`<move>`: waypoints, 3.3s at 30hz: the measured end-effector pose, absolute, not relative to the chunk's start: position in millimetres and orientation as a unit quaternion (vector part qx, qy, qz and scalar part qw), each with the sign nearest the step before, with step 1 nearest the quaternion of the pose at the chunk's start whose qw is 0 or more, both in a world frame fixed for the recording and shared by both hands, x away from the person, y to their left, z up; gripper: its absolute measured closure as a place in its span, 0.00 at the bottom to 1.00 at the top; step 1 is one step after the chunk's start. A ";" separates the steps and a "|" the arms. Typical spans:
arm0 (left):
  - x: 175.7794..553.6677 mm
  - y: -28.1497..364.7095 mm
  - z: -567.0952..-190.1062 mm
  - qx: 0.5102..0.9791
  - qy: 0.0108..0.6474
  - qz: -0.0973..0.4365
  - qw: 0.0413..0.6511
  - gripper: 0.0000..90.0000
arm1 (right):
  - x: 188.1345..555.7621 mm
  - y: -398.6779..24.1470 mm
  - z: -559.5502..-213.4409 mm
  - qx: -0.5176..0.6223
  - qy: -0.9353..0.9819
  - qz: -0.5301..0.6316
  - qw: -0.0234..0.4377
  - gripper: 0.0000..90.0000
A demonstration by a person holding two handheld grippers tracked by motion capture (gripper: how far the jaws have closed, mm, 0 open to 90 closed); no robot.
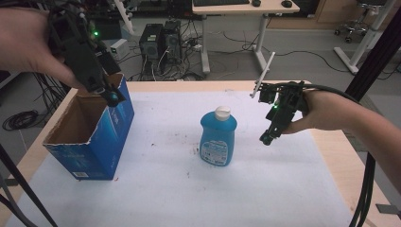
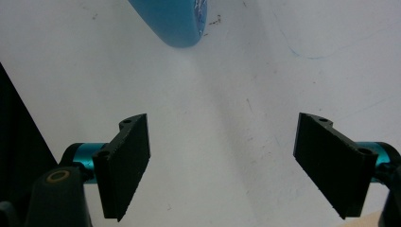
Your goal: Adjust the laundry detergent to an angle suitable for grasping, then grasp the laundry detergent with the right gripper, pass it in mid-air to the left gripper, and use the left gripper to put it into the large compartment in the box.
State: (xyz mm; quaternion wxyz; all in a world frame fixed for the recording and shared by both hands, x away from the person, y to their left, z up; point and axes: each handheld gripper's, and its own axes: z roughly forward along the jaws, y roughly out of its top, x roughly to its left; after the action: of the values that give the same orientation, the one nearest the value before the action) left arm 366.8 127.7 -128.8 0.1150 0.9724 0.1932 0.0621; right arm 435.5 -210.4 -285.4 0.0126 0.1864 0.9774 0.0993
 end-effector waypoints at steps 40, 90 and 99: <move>373.2 126.2 -133.0 0.974 0.189 0.049 0.117 0.18 | 435.0 -232.2 -265.5 0.183 0.962 0.203 0.010 0.21; 374.1 121.7 -136.4 0.975 0.185 0.039 0.113 0.18 | 431.3 -167.0 -307.3 0.104 0.953 0.285 -0.015 0.21; 373.4 122.0 -136.9 0.975 0.185 0.039 0.115 0.18 | 433.4 -161.6 -313.1 0.099 0.950 0.296 -0.008 0.21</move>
State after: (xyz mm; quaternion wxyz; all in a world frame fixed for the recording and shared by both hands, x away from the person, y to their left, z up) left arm 373.4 122.0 -136.9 0.1155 0.9750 0.1855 0.0394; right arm 433.4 -161.6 -313.1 -0.0079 0.0987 0.9501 0.2957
